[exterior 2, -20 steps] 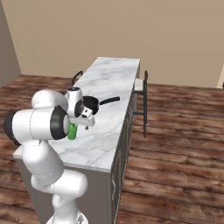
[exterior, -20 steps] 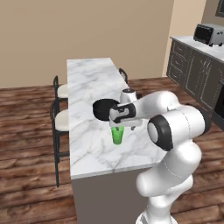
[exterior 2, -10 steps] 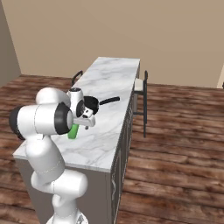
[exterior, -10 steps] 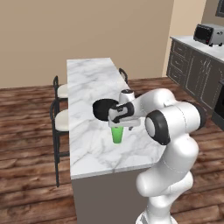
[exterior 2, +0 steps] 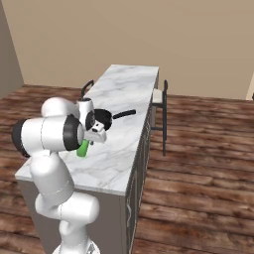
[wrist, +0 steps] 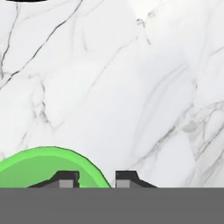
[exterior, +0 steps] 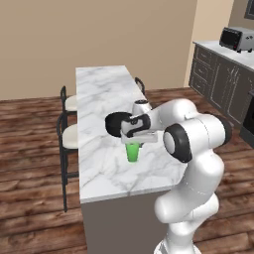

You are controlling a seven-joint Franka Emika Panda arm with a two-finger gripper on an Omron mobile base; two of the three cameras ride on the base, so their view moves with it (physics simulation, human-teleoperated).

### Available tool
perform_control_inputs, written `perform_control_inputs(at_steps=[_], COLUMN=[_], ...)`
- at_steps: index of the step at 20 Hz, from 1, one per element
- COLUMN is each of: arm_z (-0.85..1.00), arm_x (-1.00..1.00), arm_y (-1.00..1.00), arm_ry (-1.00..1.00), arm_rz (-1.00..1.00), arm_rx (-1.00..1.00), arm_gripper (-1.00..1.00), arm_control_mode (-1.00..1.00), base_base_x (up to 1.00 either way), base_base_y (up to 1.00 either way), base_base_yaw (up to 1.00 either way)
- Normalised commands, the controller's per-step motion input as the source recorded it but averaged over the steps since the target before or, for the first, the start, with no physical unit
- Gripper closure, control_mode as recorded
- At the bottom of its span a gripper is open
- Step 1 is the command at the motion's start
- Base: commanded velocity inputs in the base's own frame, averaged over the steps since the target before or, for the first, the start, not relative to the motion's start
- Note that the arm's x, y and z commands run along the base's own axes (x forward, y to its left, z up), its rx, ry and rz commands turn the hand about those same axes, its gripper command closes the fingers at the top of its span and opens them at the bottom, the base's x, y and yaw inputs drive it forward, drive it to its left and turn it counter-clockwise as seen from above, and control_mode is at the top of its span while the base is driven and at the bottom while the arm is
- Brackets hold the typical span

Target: Pick the cup and saucepan and place them in the sink. Then turn on the water.

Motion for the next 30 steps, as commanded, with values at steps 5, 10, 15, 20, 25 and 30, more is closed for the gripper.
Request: perform_control_inputs(at_steps=[5, 10, 15, 20, 25, 30], arm_z=[0.56, 0.81, 0.75, 0.45, 0.15, 0.00], arm_x=[-0.48, -0.90, -0.77, -0.69, -0.33, -0.01], arm_y=[0.00, -0.07, -0.14, -0.10, -0.02, 0.00], arm_ry=[-0.06, -0.25, -0.12, -0.28, -0.12, 0.00], arm_rz=[-0.14, -0.06, -0.07, -0.04, -0.03, 0.00], arm_rx=[-0.01, -0.05, -0.03, -0.07, -0.07, 0.00], arm_gripper=[1.00, 1.00, 1.00, 1.00, 1.00, 1.00], arm_control_mode=[-1.00, -1.00, -1.00, -1.00, -1.00, -1.00], base_base_x=[0.00, 0.00, 0.00, 0.00, 0.00, 0.00], base_base_y=[0.00, 0.00, 0.00, 0.00, 0.00, 0.00], base_base_yaw=[0.00, 0.00, 0.00, 0.00, 0.00, 0.00])
